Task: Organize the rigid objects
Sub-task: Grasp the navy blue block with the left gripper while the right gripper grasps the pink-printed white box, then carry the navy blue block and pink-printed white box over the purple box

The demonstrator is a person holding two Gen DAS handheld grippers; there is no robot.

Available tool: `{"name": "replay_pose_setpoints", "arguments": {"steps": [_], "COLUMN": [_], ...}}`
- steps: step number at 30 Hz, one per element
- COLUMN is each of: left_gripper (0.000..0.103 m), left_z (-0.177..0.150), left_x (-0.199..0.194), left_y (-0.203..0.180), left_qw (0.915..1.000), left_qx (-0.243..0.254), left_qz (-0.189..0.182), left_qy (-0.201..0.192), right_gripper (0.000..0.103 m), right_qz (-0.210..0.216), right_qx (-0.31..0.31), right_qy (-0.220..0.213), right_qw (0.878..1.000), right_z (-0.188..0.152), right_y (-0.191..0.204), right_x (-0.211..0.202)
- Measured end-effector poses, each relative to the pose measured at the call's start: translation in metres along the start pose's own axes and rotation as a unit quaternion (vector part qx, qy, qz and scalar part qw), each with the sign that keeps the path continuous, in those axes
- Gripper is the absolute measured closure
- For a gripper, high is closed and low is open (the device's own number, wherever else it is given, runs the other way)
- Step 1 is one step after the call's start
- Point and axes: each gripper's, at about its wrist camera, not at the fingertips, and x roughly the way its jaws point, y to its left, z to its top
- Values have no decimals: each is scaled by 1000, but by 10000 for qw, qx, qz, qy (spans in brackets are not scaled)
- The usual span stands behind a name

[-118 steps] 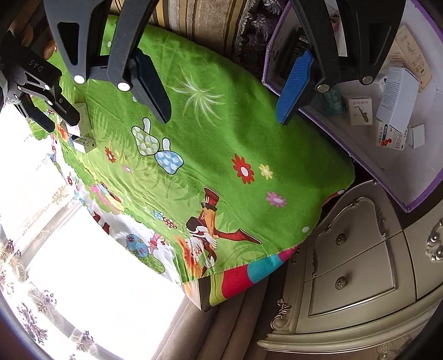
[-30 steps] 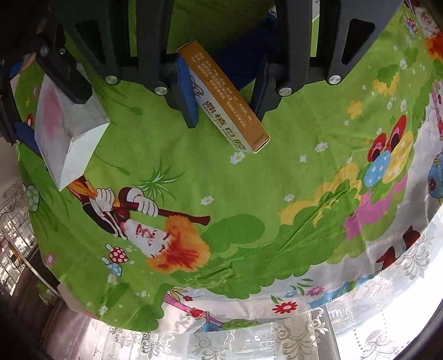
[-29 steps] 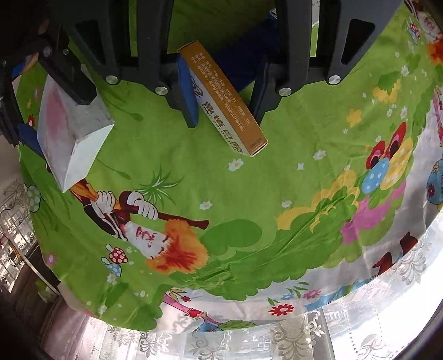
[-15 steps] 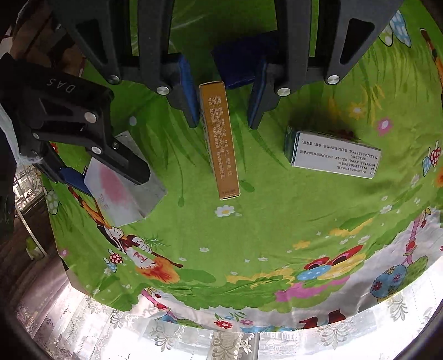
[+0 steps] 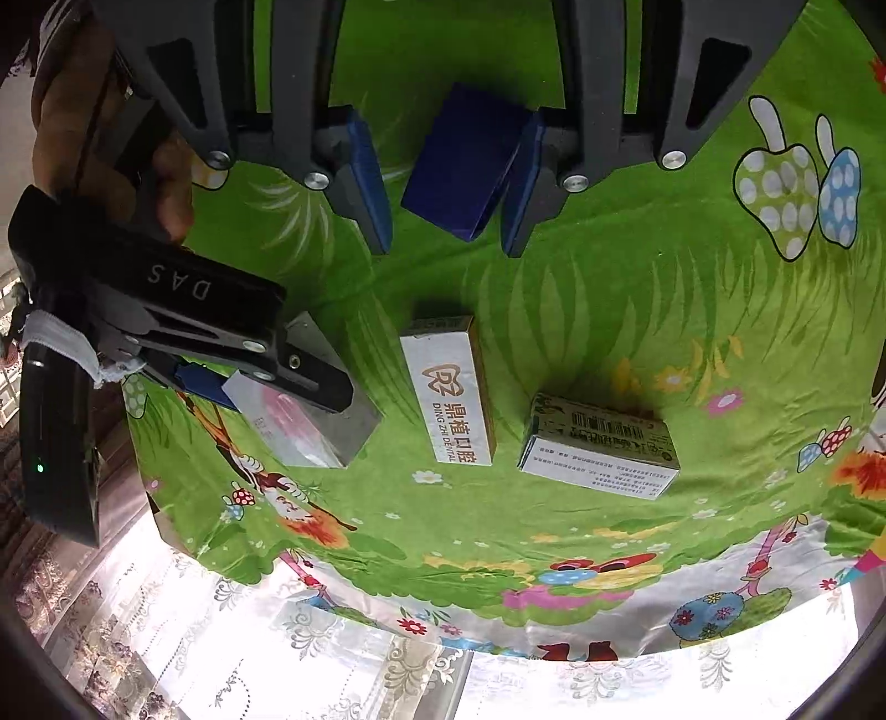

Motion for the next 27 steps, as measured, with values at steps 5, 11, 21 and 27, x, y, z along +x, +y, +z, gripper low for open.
{"name": "replay_pose_setpoints", "arguments": {"steps": [5,11,21,27], "left_gripper": [47,74,75,75], "left_z": [-18,-33,-66,-89], "left_x": [-8,-18,-53,-72], "left_y": [-6,1,11,19], "left_qw": [9993,9989,9954,9913], "left_qx": [155,-119,-713,-1060], "left_qz": [347,416,251,110], "left_qy": [-59,-188,-592,-778], "right_gripper": [7,7,7,7], "right_qz": [3,10,38,81], "right_qx": [1,-50,-498,-758], "right_qy": [25,39,-9,-31], "right_qw": [10000,10000,9988,9971], "right_z": [-1,-5,-18,-29], "right_y": [1,9,45,68], "right_x": [-1,-11,-39,-54]}}
